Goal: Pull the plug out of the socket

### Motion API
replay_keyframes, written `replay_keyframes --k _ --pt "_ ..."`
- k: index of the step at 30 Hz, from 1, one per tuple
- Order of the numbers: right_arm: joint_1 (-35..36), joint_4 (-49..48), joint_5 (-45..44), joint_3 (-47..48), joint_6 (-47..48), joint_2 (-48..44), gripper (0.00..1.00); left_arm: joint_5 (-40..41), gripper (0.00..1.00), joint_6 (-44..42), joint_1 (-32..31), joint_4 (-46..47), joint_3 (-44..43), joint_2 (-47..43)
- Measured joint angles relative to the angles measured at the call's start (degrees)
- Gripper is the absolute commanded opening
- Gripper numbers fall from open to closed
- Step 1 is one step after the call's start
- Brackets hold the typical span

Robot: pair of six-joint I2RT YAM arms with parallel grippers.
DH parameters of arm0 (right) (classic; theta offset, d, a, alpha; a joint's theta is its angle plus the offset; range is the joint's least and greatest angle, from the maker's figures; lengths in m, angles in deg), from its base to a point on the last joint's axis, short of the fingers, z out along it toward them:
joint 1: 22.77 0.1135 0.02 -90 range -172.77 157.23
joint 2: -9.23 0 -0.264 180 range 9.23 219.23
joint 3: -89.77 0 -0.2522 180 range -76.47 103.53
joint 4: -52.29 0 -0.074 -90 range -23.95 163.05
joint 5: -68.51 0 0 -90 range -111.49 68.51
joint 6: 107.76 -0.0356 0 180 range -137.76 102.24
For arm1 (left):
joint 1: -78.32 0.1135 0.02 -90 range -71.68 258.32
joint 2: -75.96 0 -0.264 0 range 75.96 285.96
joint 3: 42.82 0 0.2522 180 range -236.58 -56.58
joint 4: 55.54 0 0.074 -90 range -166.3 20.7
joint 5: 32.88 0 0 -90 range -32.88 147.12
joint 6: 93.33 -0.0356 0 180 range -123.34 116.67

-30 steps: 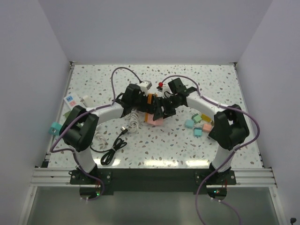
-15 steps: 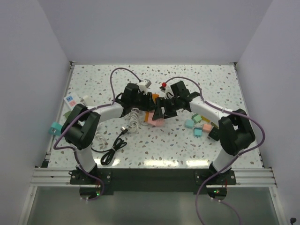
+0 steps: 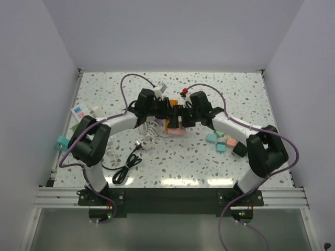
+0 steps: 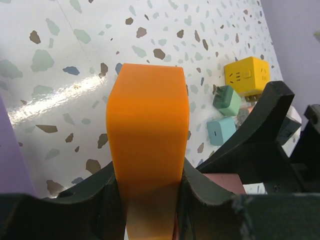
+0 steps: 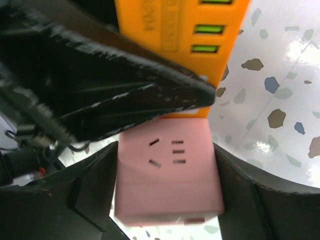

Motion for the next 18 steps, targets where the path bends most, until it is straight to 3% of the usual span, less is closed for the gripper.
replay_keyframes --k 3,4,7,12,18 --pt "-0.13 -0.17 -0.02 0.57 -0.68 1.29 0.52 -0.96 0.0 1.18 0.28 0.33 0.02 -0.04" --pt "-0.22 -0.07 0.17 0.81 -0.81 1.51 0.34 -1.22 0.0 1.49 0.44 0.42 0.09 -0.04" --pt "-0.07 -0.24 0.74 1.14 -1.14 1.55 0.02 -2.08 0.0 2.71 1.75 1.22 1.16 -0.72" --pt "0.76 -0.17 1.4 1.14 -1.49 0.42 0.0 -4.02 0.0 3.87 3.82 1.75 4.0 -3.32" --pt "2.19 5.73 -0.13 2.43 -1.46 -6.73 0.0 -13.18 0.0 8.0 7.72 3.82 6.56 -7.58"
